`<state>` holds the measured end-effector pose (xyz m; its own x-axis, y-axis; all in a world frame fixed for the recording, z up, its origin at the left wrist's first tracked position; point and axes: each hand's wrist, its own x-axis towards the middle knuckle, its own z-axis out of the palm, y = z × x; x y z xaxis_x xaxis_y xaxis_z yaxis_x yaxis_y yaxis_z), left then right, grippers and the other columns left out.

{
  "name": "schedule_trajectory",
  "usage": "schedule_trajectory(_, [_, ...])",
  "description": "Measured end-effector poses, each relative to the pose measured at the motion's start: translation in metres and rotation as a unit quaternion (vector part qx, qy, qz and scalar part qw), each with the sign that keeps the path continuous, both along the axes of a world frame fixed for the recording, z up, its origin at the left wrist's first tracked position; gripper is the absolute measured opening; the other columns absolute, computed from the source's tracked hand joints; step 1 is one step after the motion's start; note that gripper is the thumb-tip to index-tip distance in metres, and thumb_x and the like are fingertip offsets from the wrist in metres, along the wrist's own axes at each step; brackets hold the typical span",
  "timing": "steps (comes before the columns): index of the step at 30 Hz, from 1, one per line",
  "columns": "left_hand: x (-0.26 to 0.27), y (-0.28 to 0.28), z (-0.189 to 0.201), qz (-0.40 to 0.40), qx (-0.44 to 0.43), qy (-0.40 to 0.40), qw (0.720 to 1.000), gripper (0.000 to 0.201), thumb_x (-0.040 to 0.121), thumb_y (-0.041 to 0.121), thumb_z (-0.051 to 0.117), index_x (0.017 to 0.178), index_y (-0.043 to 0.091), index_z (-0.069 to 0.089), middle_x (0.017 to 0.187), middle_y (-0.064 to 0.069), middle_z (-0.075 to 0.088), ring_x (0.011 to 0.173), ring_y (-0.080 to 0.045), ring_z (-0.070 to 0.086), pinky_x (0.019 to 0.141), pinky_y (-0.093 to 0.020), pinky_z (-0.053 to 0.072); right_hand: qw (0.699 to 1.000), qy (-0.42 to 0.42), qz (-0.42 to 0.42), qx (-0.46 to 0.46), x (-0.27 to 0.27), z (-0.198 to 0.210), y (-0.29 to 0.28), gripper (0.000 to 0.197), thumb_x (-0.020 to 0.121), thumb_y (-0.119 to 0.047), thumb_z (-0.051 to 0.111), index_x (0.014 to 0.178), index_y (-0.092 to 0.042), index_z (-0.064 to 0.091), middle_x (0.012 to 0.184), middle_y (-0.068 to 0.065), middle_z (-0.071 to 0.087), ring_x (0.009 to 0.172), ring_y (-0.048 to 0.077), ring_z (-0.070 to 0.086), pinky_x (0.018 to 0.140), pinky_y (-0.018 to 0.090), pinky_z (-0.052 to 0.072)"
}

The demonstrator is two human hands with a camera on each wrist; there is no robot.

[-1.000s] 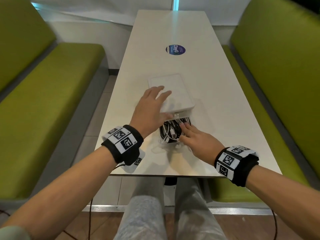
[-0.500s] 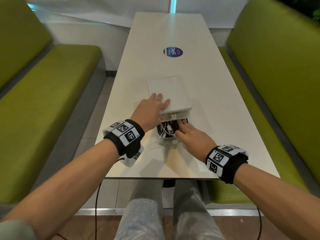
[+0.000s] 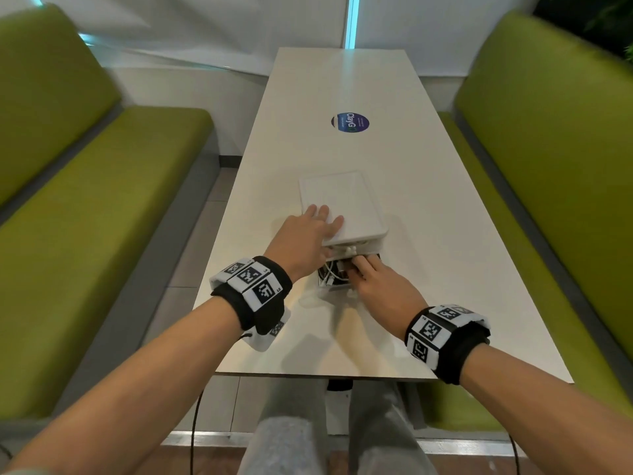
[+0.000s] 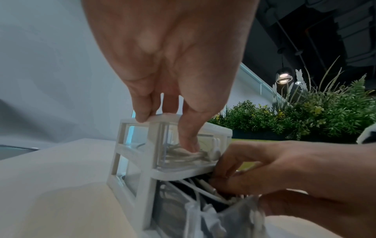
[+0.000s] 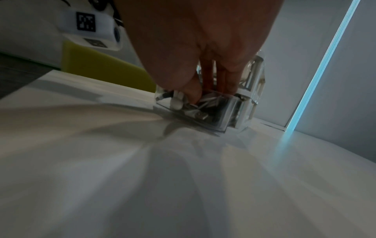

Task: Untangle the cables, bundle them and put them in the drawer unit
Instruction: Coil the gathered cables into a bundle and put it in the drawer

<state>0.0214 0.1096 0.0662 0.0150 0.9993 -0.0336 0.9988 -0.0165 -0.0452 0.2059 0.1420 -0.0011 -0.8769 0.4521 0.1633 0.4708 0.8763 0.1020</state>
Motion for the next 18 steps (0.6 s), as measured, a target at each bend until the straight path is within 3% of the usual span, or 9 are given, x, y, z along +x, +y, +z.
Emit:
schedule_trajectory(3, [0.0, 0.001, 0.002, -0.008, -0.006, -0.002, 1.0, 0.057, 0.095, 0.03, 0.054, 0.147, 0.023, 0.031, 0.139, -0.004, 0.039, 0.125, -0.022, 0.038, 0.073, -0.03, 0.029, 1.0, 0.026, -0.001, 0.002, 0.006, 0.001, -0.004, 0.031, 0.072, -0.001, 0.071, 0.102, -0.003, 0.065, 0.106, 0.012, 0.057, 0.091, 0.028, 0.057, 0.057, 0.031, 0.052])
schedule_trajectory(5, [-0.001, 0.001, 0.003, -0.012, -0.008, -0.008, 1.0, 0.056, 0.095, 0.031, 0.053, 0.146, 0.023, 0.032, 0.14, -0.003, 0.039, 0.126, -0.021, 0.038, 0.074, -0.031, 0.029, 0.999, 0.042, 0.017, 0.02, 0.009, -0.002, -0.007, 0.033, 0.065, -0.001, 0.076, 0.097, -0.003, 0.068, 0.093, 0.01, 0.06, 0.082, 0.027, 0.059, 0.053, 0.031, 0.051])
schedule_trajectory(7, [-0.002, 0.0, 0.005, -0.02, -0.011, -0.017, 1.0, 0.055, 0.095, 0.034, 0.053, 0.146, 0.023, 0.034, 0.14, -0.003, 0.039, 0.125, -0.021, 0.039, 0.075, -0.032, 0.032, 0.997, 0.048, 0.023, 0.05, 0.01, -0.004, -0.007, 0.036, 0.058, -0.003, 0.08, 0.093, -0.004, 0.071, 0.084, 0.008, 0.061, 0.075, 0.026, 0.059, 0.052, 0.031, 0.047])
schedule_trajectory(11, [-0.005, 0.0, 0.009, -0.031, -0.012, -0.021, 0.999, 0.053, 0.096, 0.038, 0.051, 0.145, 0.023, 0.036, 0.14, -0.004, 0.04, 0.123, -0.021, 0.043, 0.079, -0.032, 0.037, 0.991, 0.067, 0.001, 0.113, 0.007, -0.002, -0.007, 0.031, 0.06, -0.002, 0.075, 0.089, -0.008, 0.065, 0.087, 0.009, 0.055, 0.08, 0.028, 0.044, 0.059, 0.037, 0.042])
schedule_trajectory(13, [-0.006, -0.001, 0.008, -0.036, -0.017, -0.03, 0.999, 0.054, 0.096, 0.035, 0.053, 0.146, 0.024, 0.037, 0.147, -0.006, 0.038, 0.132, -0.024, 0.039, 0.091, -0.04, 0.043, 0.987, 0.102, -0.021, 0.123, 0.006, 0.003, -0.008, 0.044, 0.061, -0.004, 0.073, 0.101, -0.01, 0.054, 0.099, 0.011, 0.049, 0.084, 0.029, 0.041, 0.067, 0.038, 0.037])
schedule_trajectory(15, [-0.007, -0.001, 0.007, -0.044, -0.016, -0.04, 0.998, 0.053, 0.095, 0.031, 0.056, 0.145, 0.024, 0.04, 0.149, -0.007, 0.038, 0.136, -0.025, 0.036, 0.095, -0.047, 0.043, 0.988, 0.11, -0.042, 0.098, 0.004, 0.01, -0.008, 0.067, 0.063, -0.015, 0.079, 0.12, -0.012, 0.044, 0.123, 0.013, 0.042, 0.106, 0.033, 0.042, 0.084, 0.042, 0.037])
schedule_trajectory(16, [-0.008, -0.001, 0.007, -0.047, -0.01, -0.047, 0.998, 0.051, 0.094, 0.03, 0.057, 0.143, 0.023, 0.043, 0.149, -0.008, 0.039, 0.136, -0.026, 0.037, 0.096, -0.048, 0.043, 0.991, 0.098, -0.056, 0.073, 0.003, 0.015, -0.006, 0.081, 0.064, -0.023, 0.082, 0.131, -0.013, 0.038, 0.138, 0.014, 0.036, 0.122, 0.035, 0.037, 0.096, 0.046, 0.034])
schedule_trajectory(18, [-0.009, 0.0, 0.006, -0.054, -0.001, -0.059, 0.997, 0.05, 0.095, 0.031, 0.057, 0.142, 0.023, 0.044, 0.15, -0.008, 0.038, 0.138, -0.026, 0.035, 0.098, -0.048, 0.042, 0.994, 0.054, -0.093, -0.007, 0.002, 0.025, 0.002, 0.105, 0.068, -0.037, 0.081, 0.149, -0.016, 0.017, 0.158, 0.013, 0.016, 0.145, 0.033, 0.012, 0.114, 0.051, 0.022])
